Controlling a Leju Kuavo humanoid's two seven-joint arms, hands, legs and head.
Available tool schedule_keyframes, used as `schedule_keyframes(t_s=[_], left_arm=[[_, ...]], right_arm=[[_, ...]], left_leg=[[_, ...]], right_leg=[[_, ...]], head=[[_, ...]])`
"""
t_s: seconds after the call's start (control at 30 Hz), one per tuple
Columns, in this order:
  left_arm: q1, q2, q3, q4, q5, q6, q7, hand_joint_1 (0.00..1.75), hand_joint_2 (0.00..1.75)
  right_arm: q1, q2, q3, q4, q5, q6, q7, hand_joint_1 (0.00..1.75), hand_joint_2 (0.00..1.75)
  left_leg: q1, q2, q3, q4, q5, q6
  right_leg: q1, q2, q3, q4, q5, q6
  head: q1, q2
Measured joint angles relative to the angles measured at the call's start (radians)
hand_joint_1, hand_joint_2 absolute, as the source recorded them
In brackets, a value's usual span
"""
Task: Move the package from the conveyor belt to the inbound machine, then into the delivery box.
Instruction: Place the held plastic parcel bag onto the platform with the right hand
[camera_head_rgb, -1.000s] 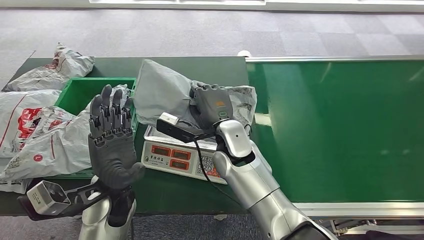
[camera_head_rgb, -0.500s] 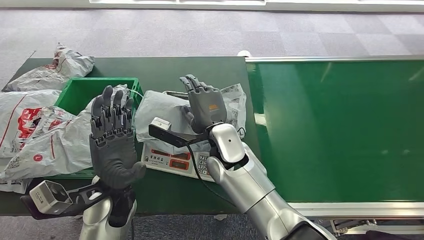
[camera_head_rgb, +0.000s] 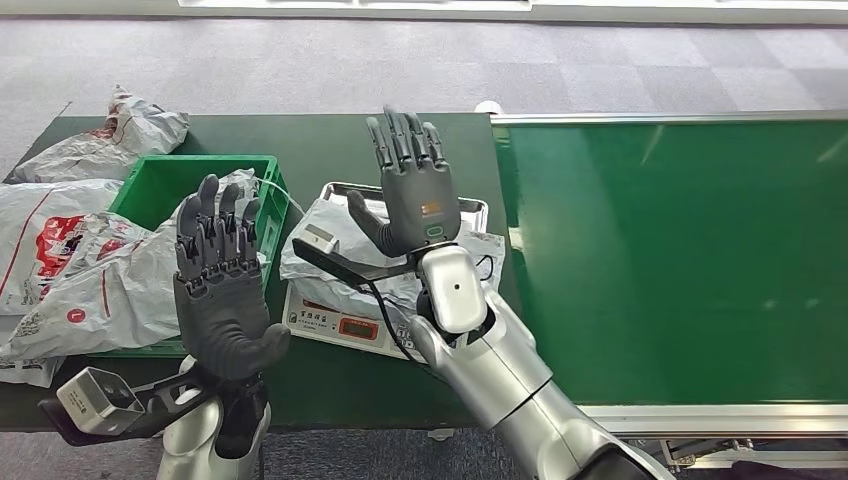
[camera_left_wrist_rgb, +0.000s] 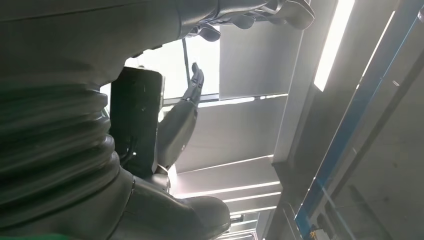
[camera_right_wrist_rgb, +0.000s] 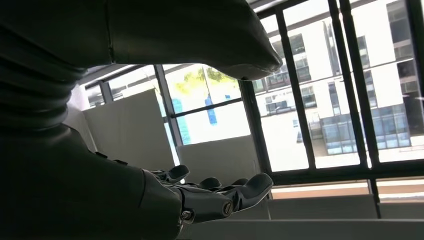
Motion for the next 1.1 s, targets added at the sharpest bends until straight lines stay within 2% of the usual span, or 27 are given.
schedule_keyframes(t_s=[0.1, 0.2, 0.27, 0.33, 0.47, 0.6, 0.7, 0.83, 0.93, 1.0, 1.1], left_arm=[[0.0, 0.0, 0.0, 0.0, -0.006, -0.001, 0.0, 0.0, 1.75], [0.0, -0.002, 0.001, 0.0, -0.031, 0.0, 0.008, 0.0, 1.75], [0.0, -0.003, 0.001, 0.0, -0.045, 0.003, 0.016, 0.0, 1.75], [-0.002, -0.004, 0.001, 0.002, -0.069, 0.017, 0.023, 0.0, 1.75], [-0.015, -0.006, 0.001, 0.025, -0.21, 0.123, 0.061, 0.0, 1.75], [-0.04, -0.006, 0.0, 0.068, -0.331, 0.222, 0.08, 0.0, 1.75], [-0.068, -0.003, 0.0, 0.128, -0.415, 0.307, 0.101, 0.0, 1.75], [-0.108, 0.004, -0.001, 0.208, -0.541, 0.416, 0.175, 0.0, 1.75], [-0.142, 0.016, -0.019, 0.278, -0.76, 0.485, 0.315, 0.0, 1.75], [-0.169, 0.029, -0.049, 0.351, -0.958, 0.497, 0.414, 0.0, 1.75], [-0.188, 0.04, -0.103, 0.454, -1.085, 0.486, 0.457, 0.0, 1.75]], right_arm=[[0.024, -0.014, -0.009, -0.068, 0.042, -0.062, 0.025, 0.0, 0.0], [0.091, -0.033, -0.046, -0.225, -0.008, -0.232, -0.064, 0.0, 0.0], [0.138, -0.044, -0.079, -0.346, -0.057, -0.321, -0.14, 0.0, 0.87], [0.176, -0.049, -0.113, -0.449, -0.106, -0.342, -0.22, 0.0, 1.75], [0.242, -0.023, -0.234, -0.723, -0.354, -0.348, -0.565, 0.0, 1.75], [0.275, -0.008, -0.348, -0.933, -0.536, -0.347, -0.712, 0.0, 1.75], [0.3, -0.005, -0.42, -1.066, -0.727, -0.347, -0.839, 0.0, 1.75], [0.33, -0.002, -0.468, -1.173, -0.799, -0.345, -0.887, 0.0, 1.75], [0.337, -0.002, -0.474, -1.201, -0.79, -0.344, -0.885, 0.0, 1.75], [0.34, -0.001, -0.474, -1.203, -0.791, -0.343, -0.888, 0.0, 1.75], [0.343, -0.001, -0.474, -1.201, -0.793, -0.342, -0.892, 0.0, 1.75]], left_leg=[[0.0, 0.0, 0.0, 0.0, 0.0, 0.0], [0.0, -0.002, -0.001, 0.0, 0.0, 0.0], [0.0, -0.002, -0.001, 0.0, -0.001, 0.0], [-0.001, -0.001, 0.0, 0.0, -0.002, 0.0], [-0.002, -0.003, -0.002, 0.001, -0.002, 0.0], [-0.003, -0.001, 0.0, 0.0, -0.002, 0.0], [-0.003, -0.001, 0.0, 0.0, -0.002, 0.0], [-0.003, 0.0, 0.0, 0.0, -0.002, 0.0], [-0.003, 0.0, 0.001, 0.0, -0.002, 0.0], [-0.003, 0.0, 0.001, 0.0, -0.002, 0.0], [-0.003, 0.0, 0.001, 0.0, -0.002, 0.0]], right_leg=[[0.0, 0.0, 0.0, 0.0, 0.0, 0.0], [0.0, -0.001, 0.0, 0.0, 0.0, 0.0], [0.0, -0.002, 0.0, 0.0, -0.001, 0.0], [-0.001, -0.002, -0.001, 0.0, -0.001, 0.0], [-0.001, -0.004, -0.002, -0.001, -0.001, 0.0], [-0.001, -0.003, -0.002, -0.001, -0.001, -0.001], [-0.001, -0.003, -0.001, -0.001, -0.001, 0.0], [-0.001, -0.002, -0.001, 0.0, -0.001, 0.0], [-0.001, -0.002, 0.0, 0.0, -0.001, -0.001], [-0.001, -0.003, 0.0, 0.0, -0.001, -0.001], [-0.001, -0.002, 0.0, 0.0, -0.001, -0.001]], head=[[0.0, 0.0], [0.0, 0.0], [0.0, 0.0], [0.0, 0.0], [0.0, 0.0], [0.0, 0.0], [0.0, 0.0], [0.0, 0.0], [0.0, 0.0], [0.0, 0.0], [0.0, 0.0]])
